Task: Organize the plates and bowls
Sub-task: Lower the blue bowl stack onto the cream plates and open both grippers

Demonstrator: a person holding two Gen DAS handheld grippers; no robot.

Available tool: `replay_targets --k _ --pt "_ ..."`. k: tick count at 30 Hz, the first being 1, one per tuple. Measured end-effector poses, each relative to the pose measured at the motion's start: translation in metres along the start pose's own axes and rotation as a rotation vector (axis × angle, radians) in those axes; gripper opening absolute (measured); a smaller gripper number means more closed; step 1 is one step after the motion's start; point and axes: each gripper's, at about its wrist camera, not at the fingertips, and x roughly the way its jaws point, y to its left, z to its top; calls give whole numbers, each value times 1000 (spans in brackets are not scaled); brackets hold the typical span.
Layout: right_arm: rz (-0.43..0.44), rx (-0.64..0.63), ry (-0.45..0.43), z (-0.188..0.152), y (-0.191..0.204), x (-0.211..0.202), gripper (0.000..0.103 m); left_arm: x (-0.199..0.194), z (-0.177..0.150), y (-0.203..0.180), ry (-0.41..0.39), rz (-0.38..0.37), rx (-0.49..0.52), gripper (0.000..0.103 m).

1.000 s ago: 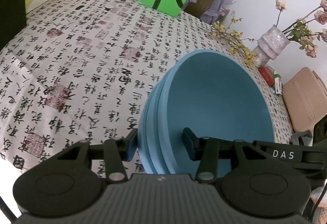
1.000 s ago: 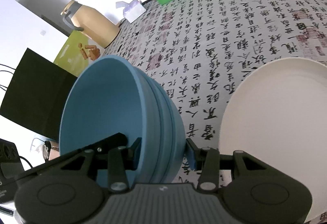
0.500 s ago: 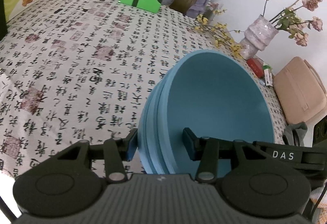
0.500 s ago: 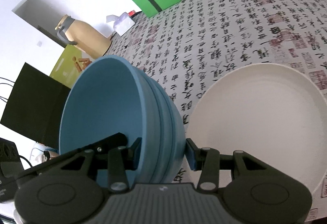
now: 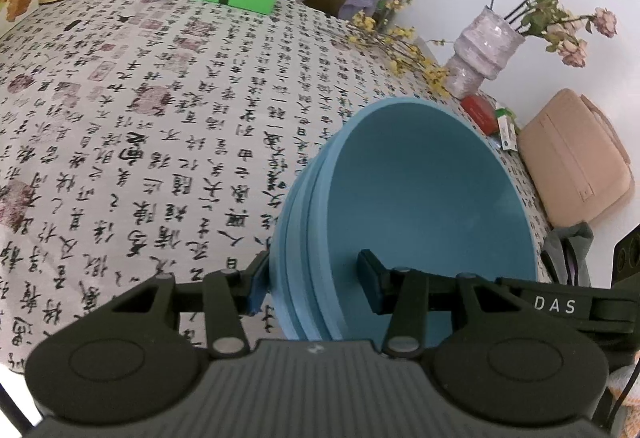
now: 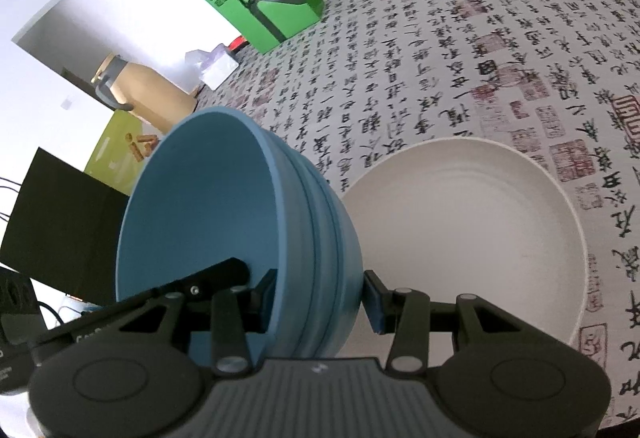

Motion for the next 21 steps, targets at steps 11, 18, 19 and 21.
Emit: replay_targets --k 11,18,19,21 --pt "-38 33 -16 1 -28 -14 43 23 -4 -24 43 -43 28 47" --pt "-75 63 -19 -1 -47 -19 43 42 -6 -35 81 -69 38 47" --pt "-81 68 -18 -1 -50 -19 43 45 -6 -36 89 -71 40 47" --pt "-91 74 -15 -2 -54 -20 43 50 -7 -37 99 -75 41 47"
